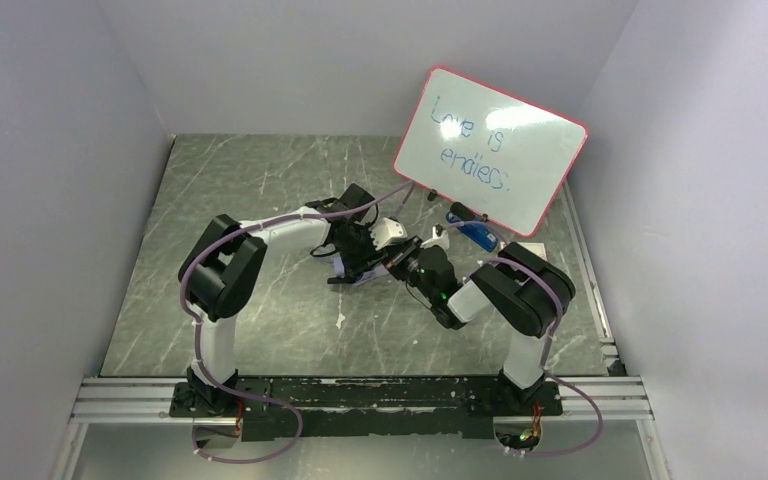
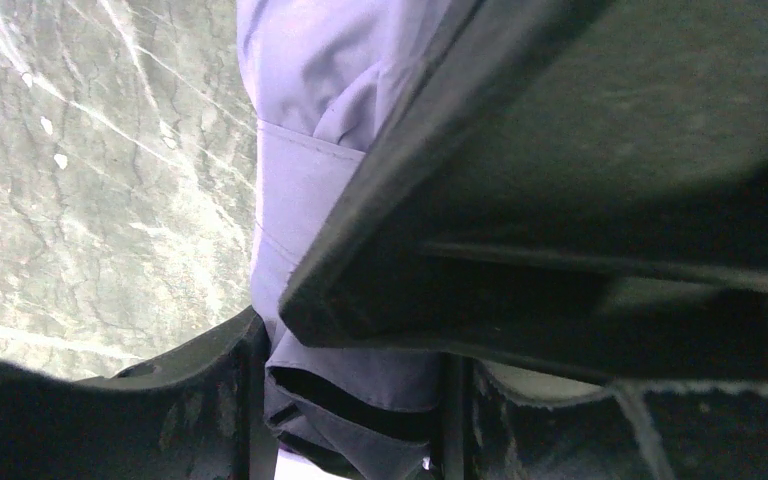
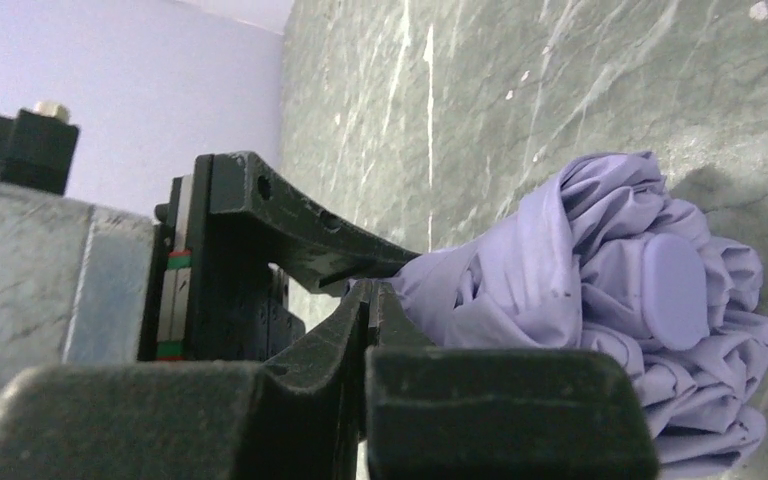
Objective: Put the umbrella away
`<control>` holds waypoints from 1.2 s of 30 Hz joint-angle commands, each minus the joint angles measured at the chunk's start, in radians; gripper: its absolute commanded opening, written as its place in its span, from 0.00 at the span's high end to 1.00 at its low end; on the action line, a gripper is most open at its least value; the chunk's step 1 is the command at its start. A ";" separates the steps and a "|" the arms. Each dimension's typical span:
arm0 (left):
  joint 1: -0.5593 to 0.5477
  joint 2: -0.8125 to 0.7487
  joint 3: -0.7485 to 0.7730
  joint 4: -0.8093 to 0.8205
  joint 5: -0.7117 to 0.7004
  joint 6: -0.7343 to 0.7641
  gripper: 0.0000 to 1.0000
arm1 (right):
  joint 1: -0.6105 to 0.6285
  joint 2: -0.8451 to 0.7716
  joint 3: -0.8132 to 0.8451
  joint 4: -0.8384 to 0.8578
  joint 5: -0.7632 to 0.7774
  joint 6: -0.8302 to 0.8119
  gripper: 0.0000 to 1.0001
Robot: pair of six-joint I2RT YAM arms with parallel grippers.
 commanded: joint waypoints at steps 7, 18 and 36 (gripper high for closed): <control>-0.012 0.036 -0.042 -0.115 0.067 0.010 0.95 | 0.048 -0.036 0.082 -0.343 0.172 -0.003 0.99; -0.011 0.029 -0.052 -0.102 0.058 0.000 0.95 | 0.060 -0.052 0.029 -0.606 0.325 0.123 1.00; -0.003 -0.088 -0.019 -0.039 -0.051 -0.011 0.77 | 0.057 -0.524 -0.192 -0.493 0.419 -0.050 0.90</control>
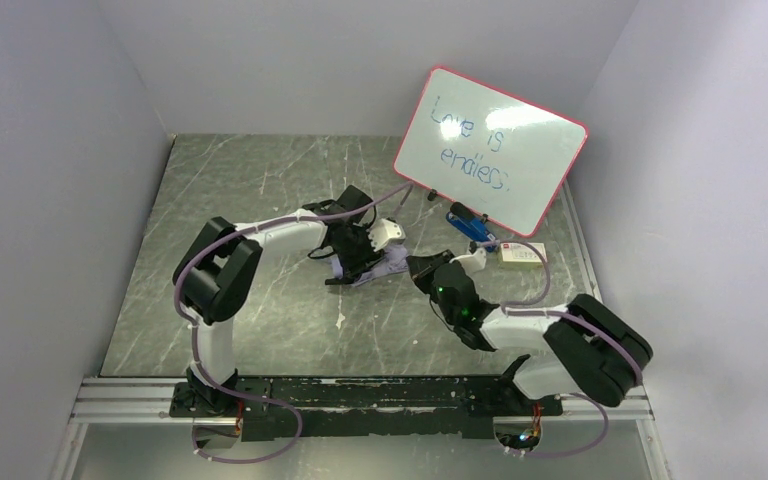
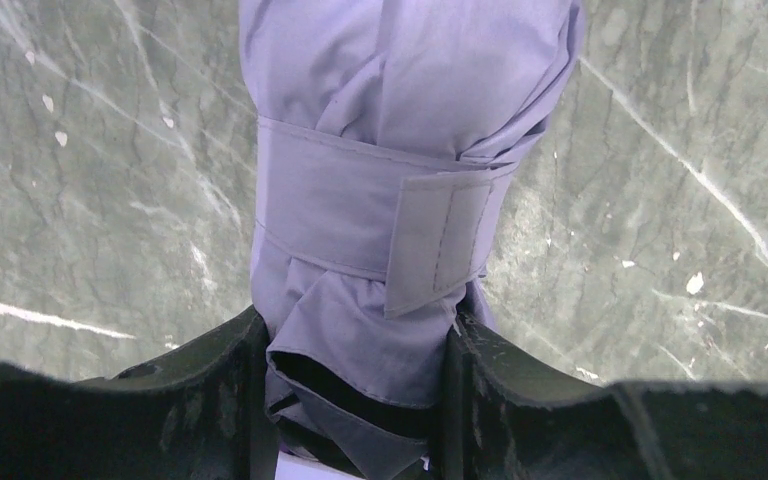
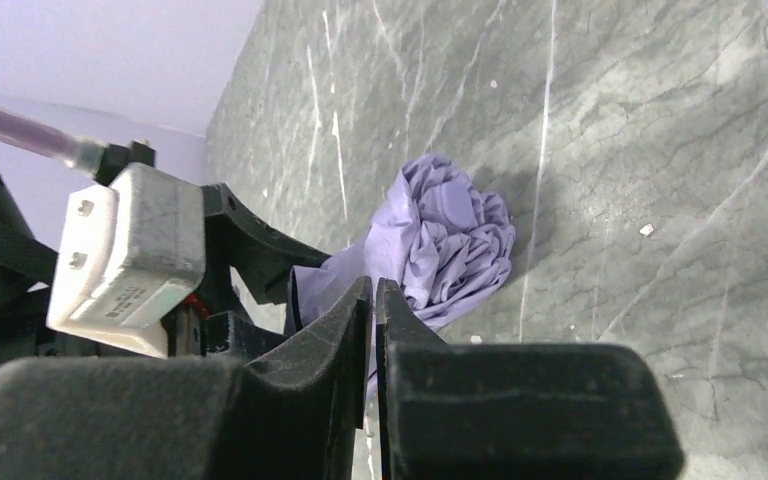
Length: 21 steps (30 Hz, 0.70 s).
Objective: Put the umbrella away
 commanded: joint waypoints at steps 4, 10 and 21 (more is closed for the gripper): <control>-0.002 -0.075 0.073 -0.107 -0.022 0.003 0.60 | -0.005 -0.111 -0.041 -0.092 0.091 -0.040 0.89; 0.004 -0.088 0.137 -0.141 0.017 -0.003 0.43 | -0.006 -0.152 -0.053 -0.130 0.106 -0.035 0.89; 0.066 -0.132 0.102 -0.145 0.040 0.006 0.14 | -0.007 -0.187 -0.033 -0.202 0.123 -0.082 0.86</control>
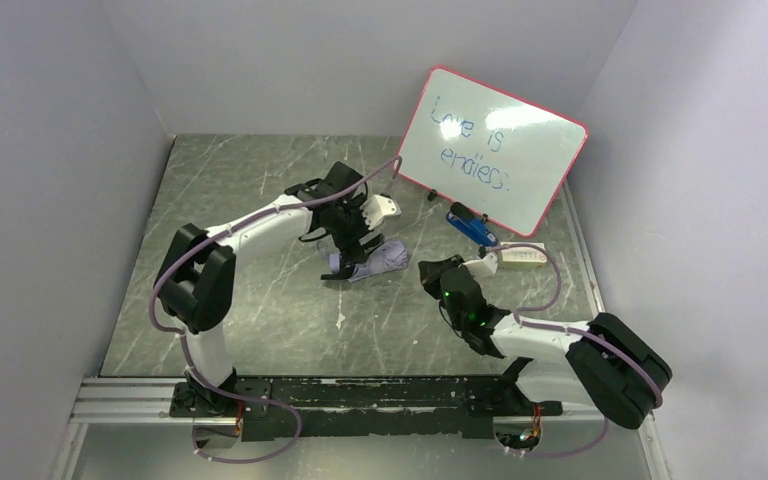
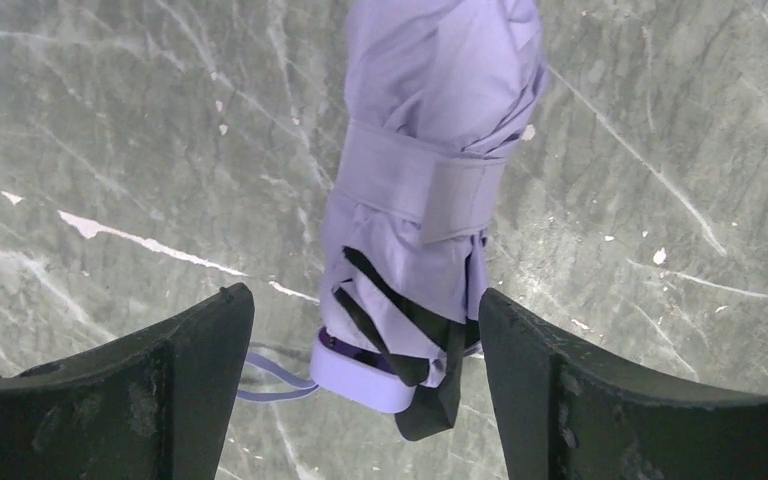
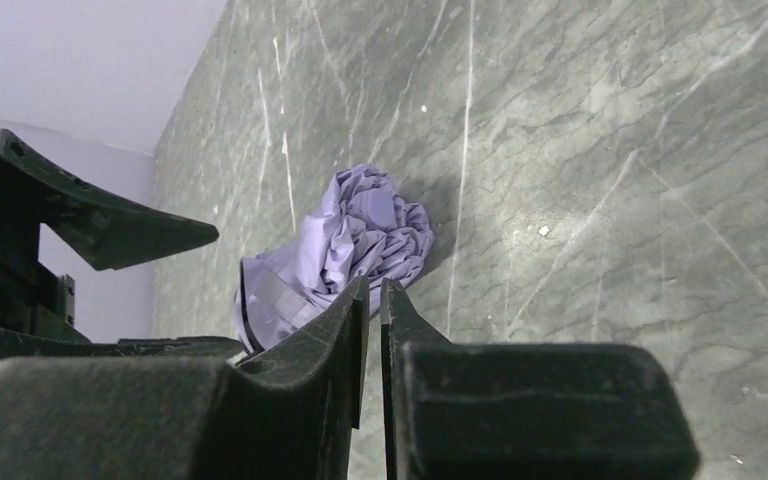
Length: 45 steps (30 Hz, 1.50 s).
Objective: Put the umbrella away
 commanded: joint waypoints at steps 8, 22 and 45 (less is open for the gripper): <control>0.192 -0.159 -0.038 0.094 -0.043 -0.137 0.06 | -0.004 -0.100 0.109 -0.205 0.059 -0.297 0.64; 0.304 -0.522 -0.240 0.192 -0.417 -0.446 0.03 | -0.004 -0.136 0.521 -0.778 0.278 -0.689 0.00; 0.443 -0.898 -0.489 0.251 -0.490 -0.554 0.03 | -0.002 -0.468 0.567 -1.014 0.303 -0.679 0.00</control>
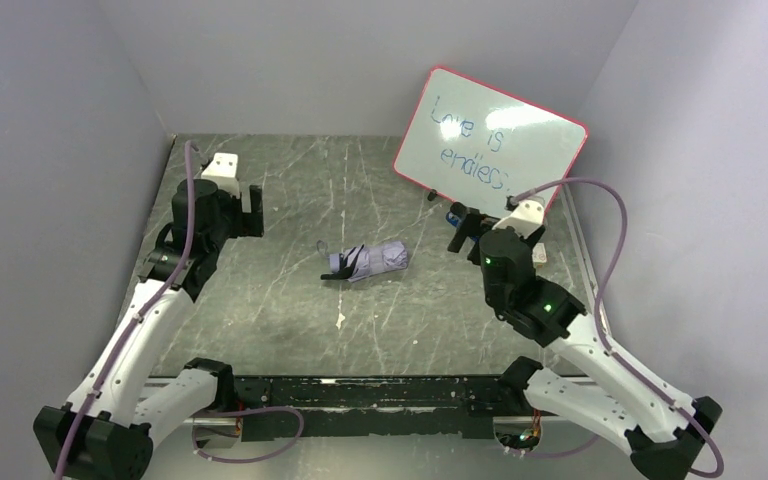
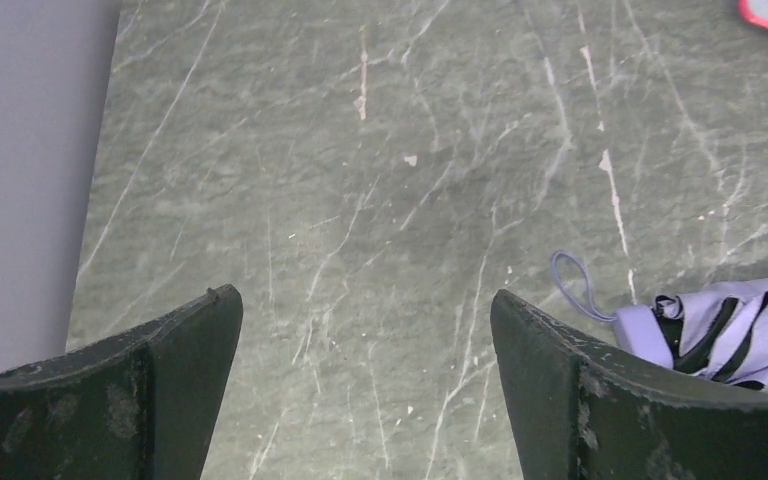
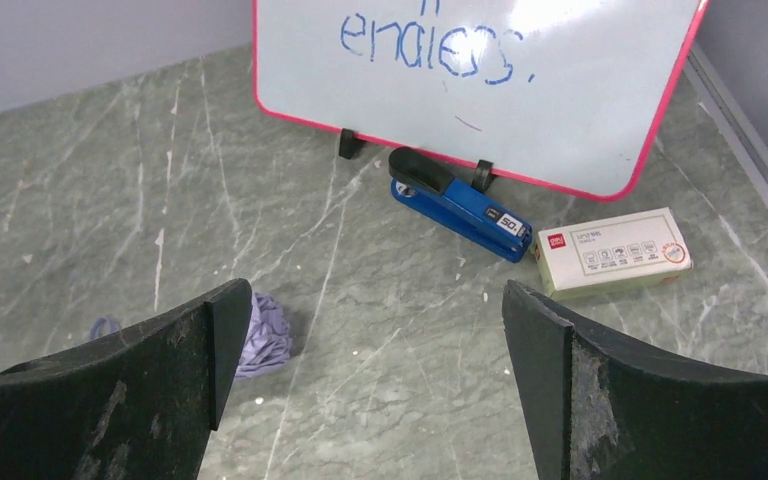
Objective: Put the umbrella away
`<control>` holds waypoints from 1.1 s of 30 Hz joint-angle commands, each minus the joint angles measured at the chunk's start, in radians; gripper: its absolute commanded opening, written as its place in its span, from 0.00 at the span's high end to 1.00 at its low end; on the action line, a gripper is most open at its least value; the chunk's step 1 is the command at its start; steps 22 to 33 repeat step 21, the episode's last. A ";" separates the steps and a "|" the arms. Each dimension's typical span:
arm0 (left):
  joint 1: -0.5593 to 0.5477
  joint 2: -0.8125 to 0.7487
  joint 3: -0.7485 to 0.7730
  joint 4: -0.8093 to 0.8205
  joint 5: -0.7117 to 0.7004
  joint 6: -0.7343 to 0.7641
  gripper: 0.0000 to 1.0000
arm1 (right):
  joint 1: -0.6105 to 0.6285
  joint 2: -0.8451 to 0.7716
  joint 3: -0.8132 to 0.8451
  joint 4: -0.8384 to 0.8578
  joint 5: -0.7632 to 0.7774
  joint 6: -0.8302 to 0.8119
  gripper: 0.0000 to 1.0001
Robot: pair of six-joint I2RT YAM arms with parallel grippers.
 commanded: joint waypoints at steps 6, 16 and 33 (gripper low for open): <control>0.061 -0.039 -0.062 0.043 0.019 -0.036 0.03 | -0.002 -0.117 -0.050 -0.029 0.030 0.025 0.00; 0.086 -0.025 -0.070 0.062 0.022 -0.041 0.03 | -0.003 -0.077 -0.061 -0.046 0.066 0.043 0.00; 0.088 -0.015 -0.068 0.066 0.028 -0.043 0.03 | -0.003 -0.056 -0.055 -0.039 0.064 0.038 0.00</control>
